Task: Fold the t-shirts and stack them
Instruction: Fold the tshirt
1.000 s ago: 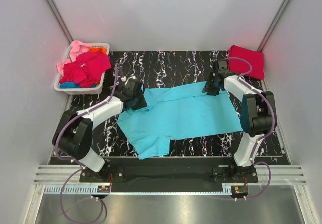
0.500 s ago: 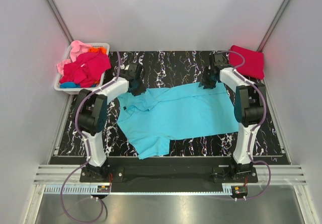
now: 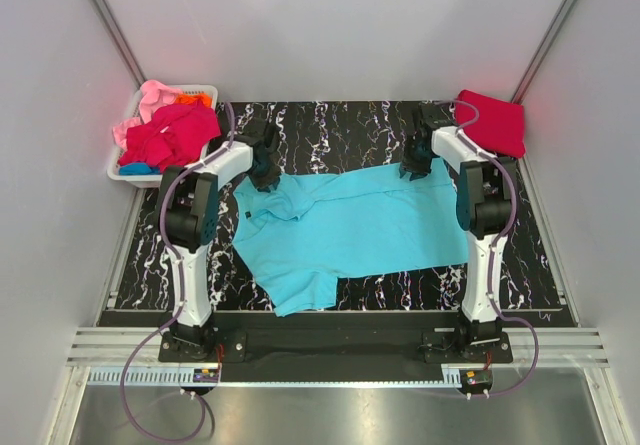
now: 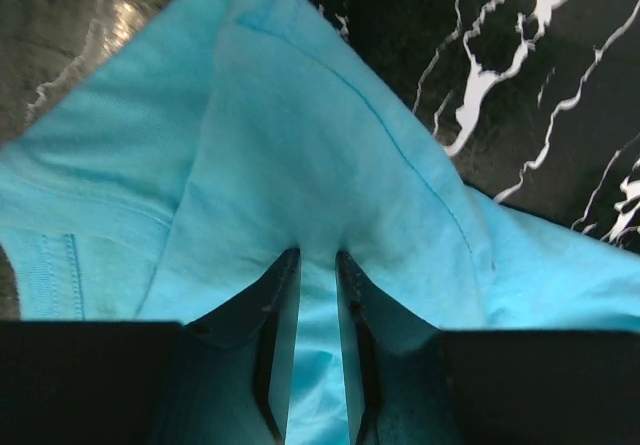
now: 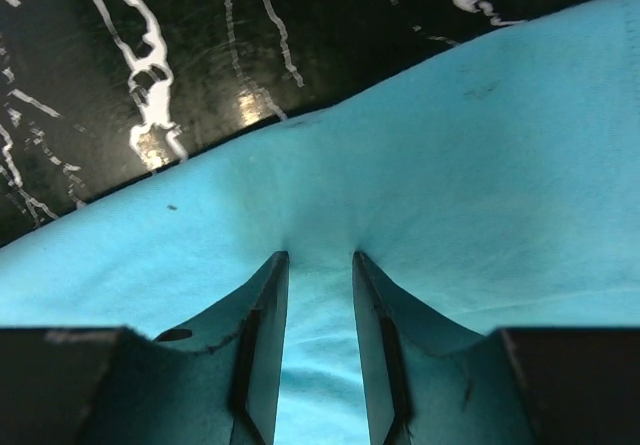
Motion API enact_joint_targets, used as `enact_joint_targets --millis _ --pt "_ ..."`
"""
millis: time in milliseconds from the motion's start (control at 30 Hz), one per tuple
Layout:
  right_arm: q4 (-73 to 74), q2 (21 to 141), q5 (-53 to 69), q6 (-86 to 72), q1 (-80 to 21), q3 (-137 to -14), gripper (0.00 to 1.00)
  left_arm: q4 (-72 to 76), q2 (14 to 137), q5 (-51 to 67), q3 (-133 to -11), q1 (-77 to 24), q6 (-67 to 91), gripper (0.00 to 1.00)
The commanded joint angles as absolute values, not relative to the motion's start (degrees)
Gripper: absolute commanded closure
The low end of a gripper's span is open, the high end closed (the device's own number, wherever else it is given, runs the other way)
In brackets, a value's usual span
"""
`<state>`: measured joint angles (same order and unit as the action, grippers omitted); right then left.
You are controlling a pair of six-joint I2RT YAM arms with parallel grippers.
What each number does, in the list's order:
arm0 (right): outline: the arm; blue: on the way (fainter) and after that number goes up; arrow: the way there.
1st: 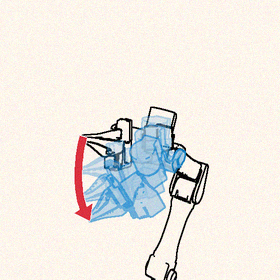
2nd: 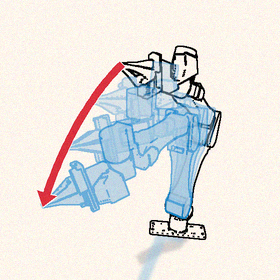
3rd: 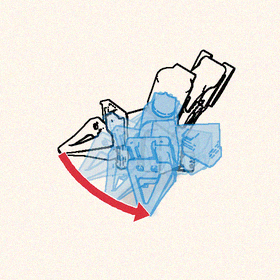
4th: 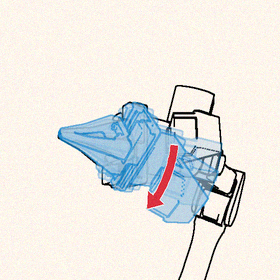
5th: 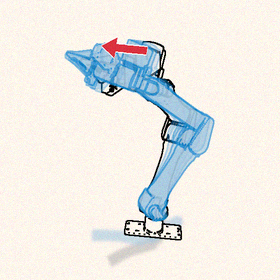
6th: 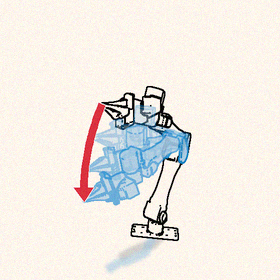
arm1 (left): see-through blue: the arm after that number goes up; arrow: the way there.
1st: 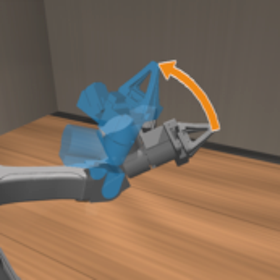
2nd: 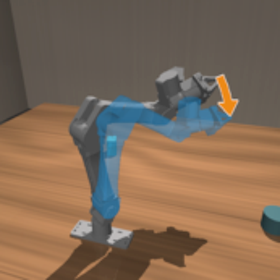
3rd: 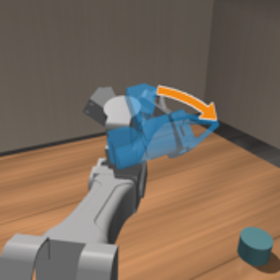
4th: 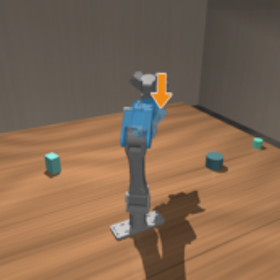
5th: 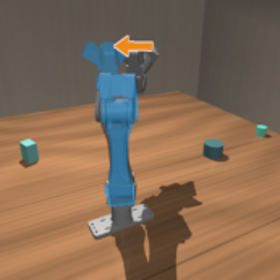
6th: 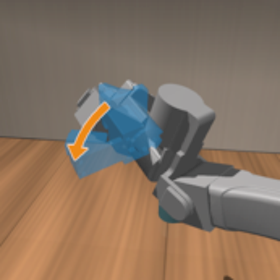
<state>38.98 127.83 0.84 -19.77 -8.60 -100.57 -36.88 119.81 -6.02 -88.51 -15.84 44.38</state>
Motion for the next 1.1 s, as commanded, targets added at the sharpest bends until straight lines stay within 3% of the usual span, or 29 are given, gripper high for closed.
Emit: enact_joint_targets --millis 0,167,467,800,1067 --pt "43.15 129.81 -2.28 -19.69 -7.21 -103.44 0.61 -40.16 121.55 -4.13 -90.79 -14.94 46.05 0.75" --pt "45.17 132.44 -2.72 -20.39 -6.77 -106.52 0.61 -41.48 122.78 -4.22 -92.9 -13.54 48.16 0.75" --pt "49.04 140.26 -1.85 -20.83 -6.68 -118.47 0.61 -44.38 131.74 -1.24 -107.91 -11.52 49.13 0.76" --pt "56.95 152.48 -1.05 -19.95 -6.42 -141.92 0.61 -44.3 143.61 3.34 -128.3 -9.85 48.25 0.76" --pt "57.66 148.2 -5.97 -20.39 -3.52 -141.51 0.61 -35.53 134.14 -3.77 -119.03 -6.34 45.53 0.74"
